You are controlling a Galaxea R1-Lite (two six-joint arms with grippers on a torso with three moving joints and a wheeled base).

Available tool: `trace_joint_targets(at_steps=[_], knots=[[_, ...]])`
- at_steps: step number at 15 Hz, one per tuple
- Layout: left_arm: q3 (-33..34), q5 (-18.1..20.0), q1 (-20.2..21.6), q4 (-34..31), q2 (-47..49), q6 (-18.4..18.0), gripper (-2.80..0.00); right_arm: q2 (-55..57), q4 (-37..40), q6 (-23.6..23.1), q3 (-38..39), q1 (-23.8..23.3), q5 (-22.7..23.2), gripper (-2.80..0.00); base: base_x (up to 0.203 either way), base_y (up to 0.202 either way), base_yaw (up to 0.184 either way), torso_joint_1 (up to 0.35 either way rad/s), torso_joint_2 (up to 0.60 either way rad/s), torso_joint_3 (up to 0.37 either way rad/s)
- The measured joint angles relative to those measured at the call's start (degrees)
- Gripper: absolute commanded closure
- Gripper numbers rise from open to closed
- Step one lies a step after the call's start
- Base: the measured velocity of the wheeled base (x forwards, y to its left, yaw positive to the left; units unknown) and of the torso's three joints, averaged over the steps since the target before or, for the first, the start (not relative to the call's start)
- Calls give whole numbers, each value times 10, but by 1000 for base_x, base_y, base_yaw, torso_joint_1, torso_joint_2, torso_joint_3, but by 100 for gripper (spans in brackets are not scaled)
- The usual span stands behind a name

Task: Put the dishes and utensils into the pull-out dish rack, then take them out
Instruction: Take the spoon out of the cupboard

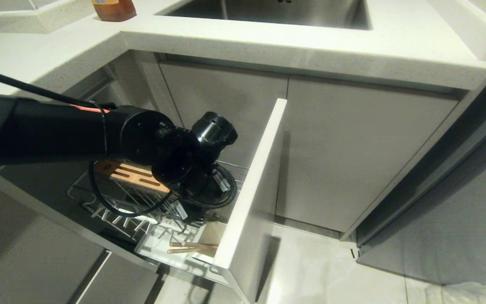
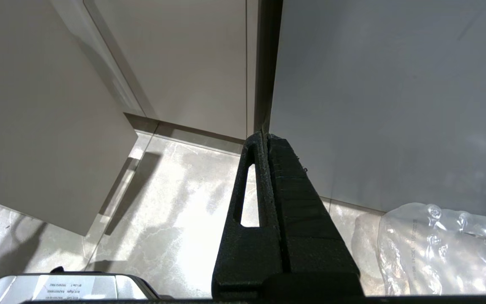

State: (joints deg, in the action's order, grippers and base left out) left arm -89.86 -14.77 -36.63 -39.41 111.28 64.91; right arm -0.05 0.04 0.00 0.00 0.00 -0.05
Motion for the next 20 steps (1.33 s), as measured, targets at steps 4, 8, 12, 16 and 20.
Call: trace_joint_targets(at_steps=[4, 8, 12, 16, 20], knots=[[-1, -4, -1, -2, -3, 0, 0, 0, 0, 0, 0, 0, 0, 0, 0, 0, 0, 0, 0, 0], [-2, -6, -4, -2, -12, 0, 0, 0, 0, 0, 0, 0, 0, 0, 0, 0, 0, 0, 0, 0], [-2, -7, -3, -2, -20, 0, 0, 0, 0, 0, 0, 0, 0, 0, 0, 0, 0, 0, 0, 0], [-5, -9, -3, -4, -38, 0, 0, 0, 0, 0, 0, 0, 0, 0, 0, 0, 0, 0, 0, 0], [-8, -22, -3, -5, -73, -1, 0, 0, 0, 0, 0, 0, 0, 0, 0, 0, 0, 0, 0, 0]])
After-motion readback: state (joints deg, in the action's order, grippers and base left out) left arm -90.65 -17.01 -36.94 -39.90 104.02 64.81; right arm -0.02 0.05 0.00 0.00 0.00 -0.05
